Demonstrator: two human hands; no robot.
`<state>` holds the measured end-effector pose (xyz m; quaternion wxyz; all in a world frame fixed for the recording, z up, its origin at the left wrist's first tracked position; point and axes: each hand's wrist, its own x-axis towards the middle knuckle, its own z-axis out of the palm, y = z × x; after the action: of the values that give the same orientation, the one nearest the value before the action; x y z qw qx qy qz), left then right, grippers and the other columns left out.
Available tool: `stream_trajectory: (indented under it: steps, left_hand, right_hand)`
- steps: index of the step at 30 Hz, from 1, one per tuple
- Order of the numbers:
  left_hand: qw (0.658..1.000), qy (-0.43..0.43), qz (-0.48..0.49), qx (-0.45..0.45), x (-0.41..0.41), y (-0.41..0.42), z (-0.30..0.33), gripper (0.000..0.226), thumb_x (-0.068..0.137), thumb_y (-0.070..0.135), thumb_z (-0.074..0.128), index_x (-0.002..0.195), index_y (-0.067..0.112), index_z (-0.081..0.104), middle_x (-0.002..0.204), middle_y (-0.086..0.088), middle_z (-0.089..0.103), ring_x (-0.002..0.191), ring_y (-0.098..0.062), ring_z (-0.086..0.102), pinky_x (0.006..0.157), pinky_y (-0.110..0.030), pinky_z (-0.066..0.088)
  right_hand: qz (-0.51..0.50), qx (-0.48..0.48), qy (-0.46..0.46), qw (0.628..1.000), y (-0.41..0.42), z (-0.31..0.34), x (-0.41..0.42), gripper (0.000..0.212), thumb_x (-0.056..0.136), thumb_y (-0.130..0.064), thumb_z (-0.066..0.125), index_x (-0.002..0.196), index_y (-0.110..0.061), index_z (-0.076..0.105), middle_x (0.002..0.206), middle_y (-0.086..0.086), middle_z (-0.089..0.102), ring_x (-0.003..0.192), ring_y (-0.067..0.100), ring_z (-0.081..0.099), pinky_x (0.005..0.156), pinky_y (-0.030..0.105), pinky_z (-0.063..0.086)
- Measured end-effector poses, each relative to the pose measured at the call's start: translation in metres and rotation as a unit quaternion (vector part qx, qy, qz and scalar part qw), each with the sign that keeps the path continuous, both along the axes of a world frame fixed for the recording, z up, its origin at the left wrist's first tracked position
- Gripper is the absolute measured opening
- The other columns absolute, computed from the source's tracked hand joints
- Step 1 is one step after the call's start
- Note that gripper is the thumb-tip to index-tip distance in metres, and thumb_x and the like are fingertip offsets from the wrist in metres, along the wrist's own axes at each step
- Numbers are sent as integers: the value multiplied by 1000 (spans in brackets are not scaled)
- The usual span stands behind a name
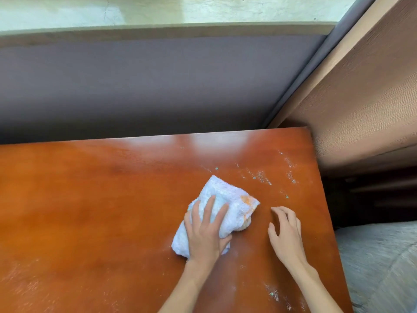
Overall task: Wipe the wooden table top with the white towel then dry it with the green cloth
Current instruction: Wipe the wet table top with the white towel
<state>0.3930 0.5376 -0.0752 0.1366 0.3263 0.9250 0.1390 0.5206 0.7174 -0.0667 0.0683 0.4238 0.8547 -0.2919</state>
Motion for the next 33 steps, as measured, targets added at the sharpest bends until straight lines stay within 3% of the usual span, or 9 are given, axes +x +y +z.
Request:
stream_trajectory:
  steps: [5,12,17,23,29,33]
  left_hand:
    - [972,13,234,33,-73,-12,-2,67,65,50,70,129,30,62,146,-4,50,121,-41,48,89,-49,41]
    - [932,64,356,-17,-204,-42,-5,67,84,51,66,143,33,41,157,-5,28,126,-43,37,98,-53,34]
    - [907,59,416,-35,-215,-11,-9,69,86,53,63,146,31,36,158,-11,24,123,-48,38,99,-54,33]
    - [960,51,275,-10,-134,80,-3,69,82,50,65,145,33,42,158,-8,27,126,-46,37,100,-52,35]
    - [998,-14,50,-32,-14,162,8,81,75,50,71,148,41,37,162,-5,22,140,-48,23,110,-56,23]
    - [997,-13,-65,-26,31,153,13,84,67,47,80,143,37,47,156,-6,37,133,-49,38,101,-57,38]
  right_hand:
    - [-35,28,7,999,19,-7,-4,42,94,-15,57,135,-17,50,140,2,37,128,19,36,100,33,38]
    - [-115,74,-4,991,66,-19,18,44,92,-18,59,136,-15,49,144,8,32,130,29,35,103,47,40]
    - [-141,79,3,987,92,-25,38,44,94,-21,56,137,-19,47,145,7,34,130,30,36,102,51,42]
    - [-146,46,38,988,97,-29,45,44,96,-25,54,139,-26,44,146,0,29,129,27,37,102,48,42]
    - [-145,16,41,988,98,-27,50,46,97,-26,53,141,-30,40,148,-6,26,134,24,33,104,48,40]
    - [-136,2,52,989,100,-28,54,47,97,-24,52,141,-34,38,146,-15,23,135,20,30,104,45,39]
